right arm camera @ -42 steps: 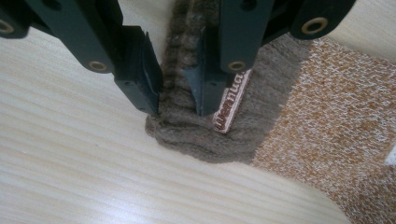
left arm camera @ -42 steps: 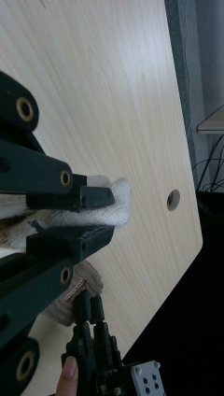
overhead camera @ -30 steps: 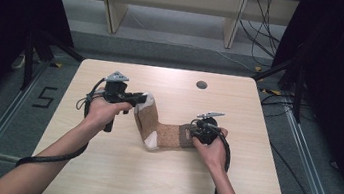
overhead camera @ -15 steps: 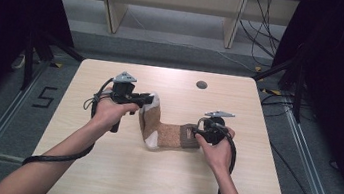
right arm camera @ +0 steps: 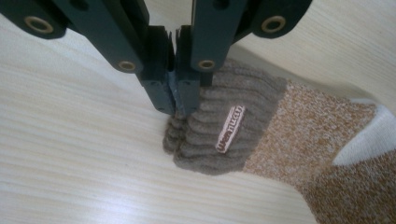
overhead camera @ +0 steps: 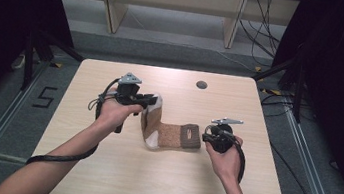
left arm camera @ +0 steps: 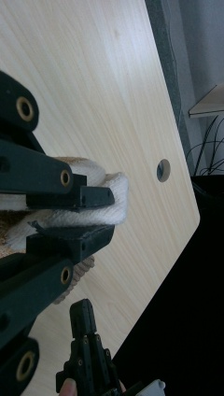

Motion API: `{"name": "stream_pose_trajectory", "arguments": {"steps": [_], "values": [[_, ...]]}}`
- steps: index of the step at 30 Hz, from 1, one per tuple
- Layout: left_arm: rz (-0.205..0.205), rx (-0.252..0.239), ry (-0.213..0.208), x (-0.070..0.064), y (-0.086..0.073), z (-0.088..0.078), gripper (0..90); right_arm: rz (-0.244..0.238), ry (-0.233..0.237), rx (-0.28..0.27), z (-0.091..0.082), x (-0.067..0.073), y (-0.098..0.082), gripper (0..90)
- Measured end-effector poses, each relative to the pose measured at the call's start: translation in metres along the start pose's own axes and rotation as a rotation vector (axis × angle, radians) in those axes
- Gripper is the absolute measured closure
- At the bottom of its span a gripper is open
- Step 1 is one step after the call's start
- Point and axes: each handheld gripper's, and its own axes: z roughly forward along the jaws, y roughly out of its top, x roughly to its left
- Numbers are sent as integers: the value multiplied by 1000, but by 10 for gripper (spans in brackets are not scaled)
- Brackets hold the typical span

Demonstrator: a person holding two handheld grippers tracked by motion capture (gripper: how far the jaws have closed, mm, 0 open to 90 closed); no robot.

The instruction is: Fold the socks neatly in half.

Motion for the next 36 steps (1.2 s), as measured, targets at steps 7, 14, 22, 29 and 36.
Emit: {"name": "stream_pose_trajectory", "arguments": {"steps": [7,14,22,29,36], "values": [[-2,2,7,-5,0,7,806,-40,-21,-1,-3,-1,-6,831],[17,4,9,-13,1,13,806,-27,4,-14,-10,7,-9,822],[29,8,8,-21,0,22,806,-40,12,-7,-12,11,-15,815],[38,17,5,-28,-3,30,805,-71,15,-27,-13,10,-19,813],[41,18,-3,-32,-5,37,805,-47,14,-27,-15,9,-24,813]]}}
